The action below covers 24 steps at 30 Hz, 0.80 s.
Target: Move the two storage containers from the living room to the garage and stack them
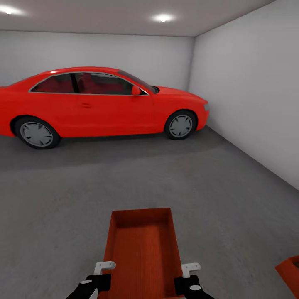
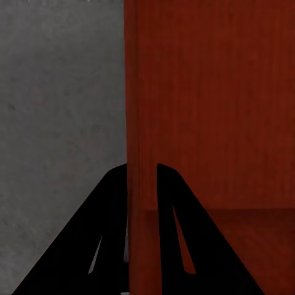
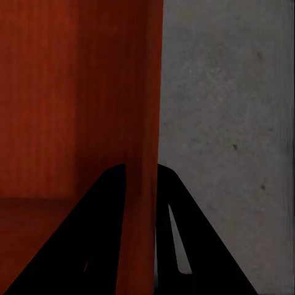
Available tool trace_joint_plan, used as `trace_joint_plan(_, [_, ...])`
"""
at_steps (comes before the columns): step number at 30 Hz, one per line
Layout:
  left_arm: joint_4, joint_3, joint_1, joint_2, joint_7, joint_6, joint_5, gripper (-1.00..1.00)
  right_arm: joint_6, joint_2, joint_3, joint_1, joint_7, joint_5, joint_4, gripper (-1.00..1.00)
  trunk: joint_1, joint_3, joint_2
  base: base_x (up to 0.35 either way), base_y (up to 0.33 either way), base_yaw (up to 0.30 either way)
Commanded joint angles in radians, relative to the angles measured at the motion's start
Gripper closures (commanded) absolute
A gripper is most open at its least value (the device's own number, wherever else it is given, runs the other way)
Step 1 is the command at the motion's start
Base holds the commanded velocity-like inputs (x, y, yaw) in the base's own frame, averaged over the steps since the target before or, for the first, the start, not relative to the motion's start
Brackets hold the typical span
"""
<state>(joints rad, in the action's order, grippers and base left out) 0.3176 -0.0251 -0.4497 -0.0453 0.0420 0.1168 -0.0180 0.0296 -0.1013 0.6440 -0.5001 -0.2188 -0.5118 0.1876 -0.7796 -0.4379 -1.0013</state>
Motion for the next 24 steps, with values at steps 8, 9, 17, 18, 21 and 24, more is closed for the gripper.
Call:
trace_joint_plan(8, [0.006,0.011,0.000,0.001,0.010,0.003,0.012,1.00,0.004,0.014,-0.004,-0.001,-0.005,-0.025,-0.021,1.00,0.000,-0.001,-0.001,0.000,0.000,-0.258])
trace_joint_plan(9, [0.006,0.011,0.000,0.001,0.010,0.003,0.012,1.00,0.004,0.014,-0.004,-0.001,-0.005,-0.025,-0.021,1.00,0.000,-0.001,-0.001,0.000,0.000,-0.238])
trace_joint_plan(17, [0.006,0.012,0.000,0.001,0.010,0.003,0.012,1.00,0.004,0.015,-0.004,-0.001,-0.005,-0.026,-0.021,1.00,0.000,-0.001,-0.001,0.000,0.000,-0.233])
trace_joint_plan(18, [0.006,0.013,0.000,0.001,0.010,0.003,0.012,1.00,0.004,0.015,-0.004,-0.001,-0.005,-0.026,-0.021,1.00,0.000,-0.001,-0.001,0.000,0.000,-0.232])
trace_joint_plan(21, [0.006,0.013,0.000,0.001,0.010,0.002,0.012,1.00,0.004,0.015,-0.004,-0.001,-0.005,-0.025,-0.021,1.00,0.000,-0.001,-0.001,0.000,0.000,-0.232])
trace_joint_plan(24, [0.006,0.013,0.000,0.001,0.010,0.002,0.012,1.00,0.004,0.015,-0.004,-0.001,-0.005,-0.026,-0.021,1.00,0.000,-0.001,-0.001,0.000,0.000,-0.232])
